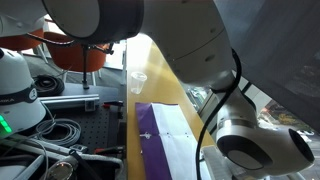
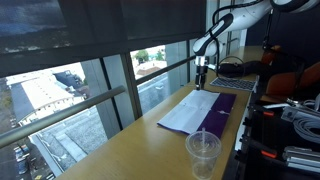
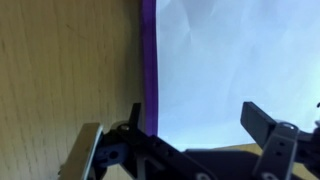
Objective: Close the purple file holder
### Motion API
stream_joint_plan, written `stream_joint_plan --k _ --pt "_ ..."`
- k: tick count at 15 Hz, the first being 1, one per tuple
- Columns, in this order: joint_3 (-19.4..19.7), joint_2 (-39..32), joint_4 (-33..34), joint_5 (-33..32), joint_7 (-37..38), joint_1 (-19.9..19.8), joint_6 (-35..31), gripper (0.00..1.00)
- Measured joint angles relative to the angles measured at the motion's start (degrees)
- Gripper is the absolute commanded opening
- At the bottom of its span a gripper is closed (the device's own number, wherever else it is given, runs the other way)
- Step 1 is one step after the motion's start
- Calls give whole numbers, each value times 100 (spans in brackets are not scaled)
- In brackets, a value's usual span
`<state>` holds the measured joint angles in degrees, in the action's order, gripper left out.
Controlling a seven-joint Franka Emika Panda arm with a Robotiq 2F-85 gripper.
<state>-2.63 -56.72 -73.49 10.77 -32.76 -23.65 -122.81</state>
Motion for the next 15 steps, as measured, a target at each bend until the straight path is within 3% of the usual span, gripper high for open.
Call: stream_joint_plan --k 4,5,6,15 --pt "-52 -180 125 0 -99 0 0 100" --pt "-56 -203 152 0 -108 0 0 75" --pt "-60 -212 174 0 -109 0 0 74" --pt "-172 -218 329 0 -112 10 0 5"
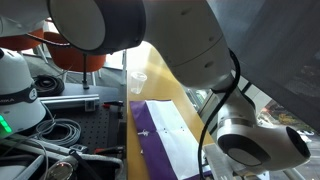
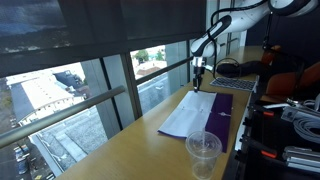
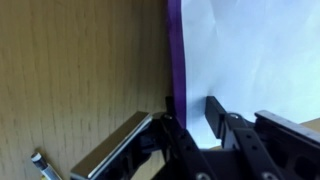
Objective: Close the purple file holder
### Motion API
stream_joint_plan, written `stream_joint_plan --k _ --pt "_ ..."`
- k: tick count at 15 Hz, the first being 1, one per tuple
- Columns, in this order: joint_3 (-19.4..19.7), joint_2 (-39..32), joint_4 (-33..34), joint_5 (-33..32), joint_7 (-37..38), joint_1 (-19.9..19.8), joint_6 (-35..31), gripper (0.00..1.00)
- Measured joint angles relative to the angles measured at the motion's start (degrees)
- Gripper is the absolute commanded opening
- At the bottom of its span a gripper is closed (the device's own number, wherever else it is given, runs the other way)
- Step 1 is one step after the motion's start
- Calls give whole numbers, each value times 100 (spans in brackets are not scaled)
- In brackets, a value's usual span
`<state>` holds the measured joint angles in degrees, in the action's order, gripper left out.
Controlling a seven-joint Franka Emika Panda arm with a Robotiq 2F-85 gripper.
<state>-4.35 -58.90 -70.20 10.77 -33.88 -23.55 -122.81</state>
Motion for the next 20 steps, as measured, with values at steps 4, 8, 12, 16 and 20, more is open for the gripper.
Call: stream_joint_plan --k 4,8,12,16,20 --pt "-93 1 39 0 -6 42 0 0" --pt "-112 55 99 -27 -35 168 3 0" --pt "41 216 173 -374 -45 265 148 0" --pt "404 712 71 -1025 -87 304 305 0" --pt "704 1281 -26 -1616 -284 335 282 0"
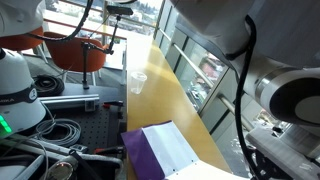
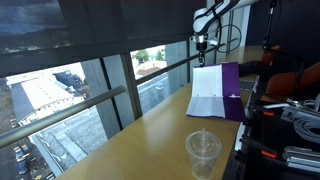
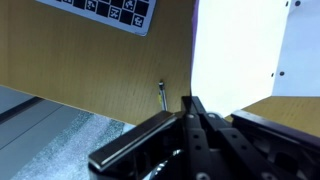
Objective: Close the purple file holder
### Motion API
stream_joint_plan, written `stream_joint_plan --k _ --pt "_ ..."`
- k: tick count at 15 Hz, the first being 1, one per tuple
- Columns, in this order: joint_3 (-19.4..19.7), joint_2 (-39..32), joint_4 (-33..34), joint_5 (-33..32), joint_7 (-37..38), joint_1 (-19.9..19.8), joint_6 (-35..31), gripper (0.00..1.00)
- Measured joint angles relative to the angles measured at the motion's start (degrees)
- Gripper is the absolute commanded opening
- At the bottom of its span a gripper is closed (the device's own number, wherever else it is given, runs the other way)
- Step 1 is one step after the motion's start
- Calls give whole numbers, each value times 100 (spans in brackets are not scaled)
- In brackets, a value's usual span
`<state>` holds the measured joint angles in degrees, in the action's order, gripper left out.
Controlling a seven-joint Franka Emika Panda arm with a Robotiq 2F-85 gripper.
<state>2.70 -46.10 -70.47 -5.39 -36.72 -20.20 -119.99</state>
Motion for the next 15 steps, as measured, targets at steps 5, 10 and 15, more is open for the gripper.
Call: stream_joint_plan --k 5,10,15 --pt "25 554 -707 -361 -14 275 -619 0" --pt "-2 1132 -2064 -643 212 925 -1721 0" --pt "32 1434 -2657 -1315 367 1220 -2408 0"
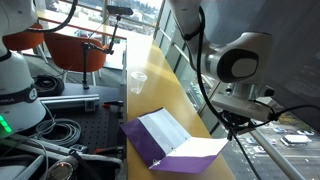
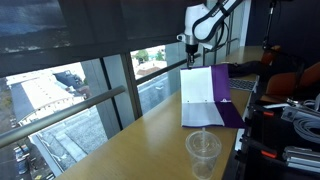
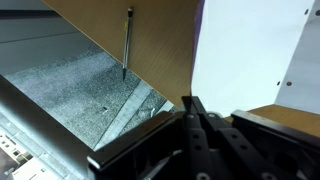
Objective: Close the purple file holder
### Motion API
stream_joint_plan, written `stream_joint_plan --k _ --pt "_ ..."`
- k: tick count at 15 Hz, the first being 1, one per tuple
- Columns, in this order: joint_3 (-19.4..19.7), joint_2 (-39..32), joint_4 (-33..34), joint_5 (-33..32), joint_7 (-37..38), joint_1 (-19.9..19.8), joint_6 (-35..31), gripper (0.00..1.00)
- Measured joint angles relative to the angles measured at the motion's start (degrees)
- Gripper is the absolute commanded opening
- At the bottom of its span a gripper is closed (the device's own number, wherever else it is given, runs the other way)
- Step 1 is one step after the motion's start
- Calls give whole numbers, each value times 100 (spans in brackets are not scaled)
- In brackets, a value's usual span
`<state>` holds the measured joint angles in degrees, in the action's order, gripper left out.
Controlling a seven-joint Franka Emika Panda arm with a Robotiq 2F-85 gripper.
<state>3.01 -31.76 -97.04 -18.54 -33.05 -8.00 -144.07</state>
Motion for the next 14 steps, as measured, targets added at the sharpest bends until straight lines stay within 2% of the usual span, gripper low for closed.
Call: stream_joint_plan --k 5,9,12,14 --pt "169 340 22 -480 -150 -21 -4 0" --pt "175 512 24 -577 -179 17 -58 1" --pt "119 578 -219 -577 -71 169 -171 1" --pt "81 610 -509 -581 64 332 -324 5"
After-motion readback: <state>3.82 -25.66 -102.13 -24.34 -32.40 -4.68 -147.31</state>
